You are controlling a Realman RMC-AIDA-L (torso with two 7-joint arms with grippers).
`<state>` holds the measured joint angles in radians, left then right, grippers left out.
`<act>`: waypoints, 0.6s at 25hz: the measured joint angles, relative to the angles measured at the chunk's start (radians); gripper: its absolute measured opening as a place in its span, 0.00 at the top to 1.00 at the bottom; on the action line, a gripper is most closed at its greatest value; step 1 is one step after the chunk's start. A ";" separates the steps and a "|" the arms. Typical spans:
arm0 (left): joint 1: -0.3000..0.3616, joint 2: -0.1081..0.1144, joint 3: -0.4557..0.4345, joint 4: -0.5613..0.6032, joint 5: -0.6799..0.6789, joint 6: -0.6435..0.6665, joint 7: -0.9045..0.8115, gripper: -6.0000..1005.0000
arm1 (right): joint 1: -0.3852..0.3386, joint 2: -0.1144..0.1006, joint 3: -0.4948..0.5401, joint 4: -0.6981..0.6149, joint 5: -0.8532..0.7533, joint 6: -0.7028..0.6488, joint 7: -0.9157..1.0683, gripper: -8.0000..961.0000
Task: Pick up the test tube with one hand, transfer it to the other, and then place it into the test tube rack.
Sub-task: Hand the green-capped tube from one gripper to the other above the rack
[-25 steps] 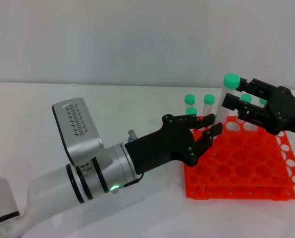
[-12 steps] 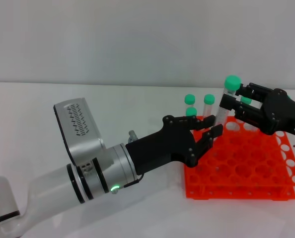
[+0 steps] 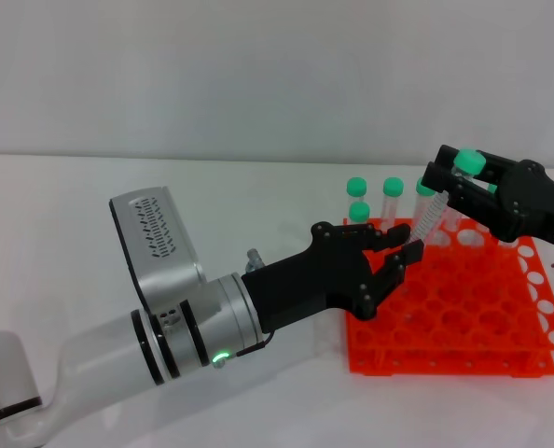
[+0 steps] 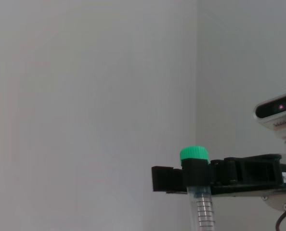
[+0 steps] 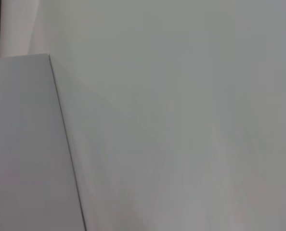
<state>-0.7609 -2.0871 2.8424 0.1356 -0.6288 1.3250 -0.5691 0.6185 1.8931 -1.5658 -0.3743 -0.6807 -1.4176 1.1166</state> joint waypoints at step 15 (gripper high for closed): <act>0.000 -0.001 0.000 0.001 -0.008 -0.008 0.001 0.83 | -0.004 -0.006 -0.001 0.001 -0.002 0.001 0.000 0.75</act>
<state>-0.7608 -2.0882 2.8425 0.1367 -0.6369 1.3166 -0.5685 0.6148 1.8873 -1.5664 -0.3738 -0.6829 -1.4162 1.1169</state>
